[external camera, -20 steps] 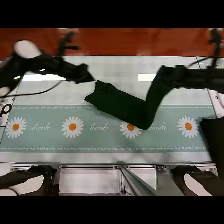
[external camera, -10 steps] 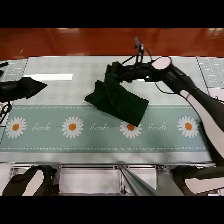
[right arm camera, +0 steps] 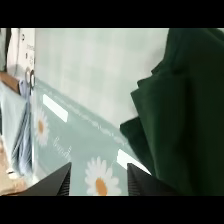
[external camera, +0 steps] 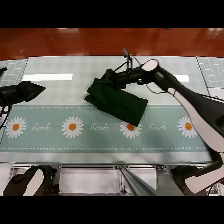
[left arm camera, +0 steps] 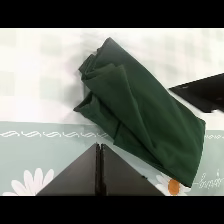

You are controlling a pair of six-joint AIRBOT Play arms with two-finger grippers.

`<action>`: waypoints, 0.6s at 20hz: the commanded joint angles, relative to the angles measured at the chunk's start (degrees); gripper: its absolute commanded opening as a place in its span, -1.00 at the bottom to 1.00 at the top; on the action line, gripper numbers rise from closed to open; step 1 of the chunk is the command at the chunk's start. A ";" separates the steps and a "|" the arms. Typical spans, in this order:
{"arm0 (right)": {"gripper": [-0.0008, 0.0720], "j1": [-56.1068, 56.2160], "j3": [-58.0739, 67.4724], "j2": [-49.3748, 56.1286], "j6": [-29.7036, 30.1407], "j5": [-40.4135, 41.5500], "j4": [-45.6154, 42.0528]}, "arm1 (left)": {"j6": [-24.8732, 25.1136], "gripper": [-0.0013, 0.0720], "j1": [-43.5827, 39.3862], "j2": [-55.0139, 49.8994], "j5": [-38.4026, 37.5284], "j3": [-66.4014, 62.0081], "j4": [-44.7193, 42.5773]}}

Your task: Fold the shirts.

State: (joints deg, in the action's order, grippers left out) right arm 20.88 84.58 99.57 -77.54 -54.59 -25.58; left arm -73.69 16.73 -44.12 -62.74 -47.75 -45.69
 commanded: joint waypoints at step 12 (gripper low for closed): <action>0.16 -38.93 -48.39 -51.28 -6.82 -8.70 -31.12 | -0.02 -0.91 0.02 -0.15 -1.88 0.63 0.04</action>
State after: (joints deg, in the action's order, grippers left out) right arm -11.40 52.95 54.52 -89.06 -70.65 -68.93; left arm -73.69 16.80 -44.23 -64.36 -47.13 -45.67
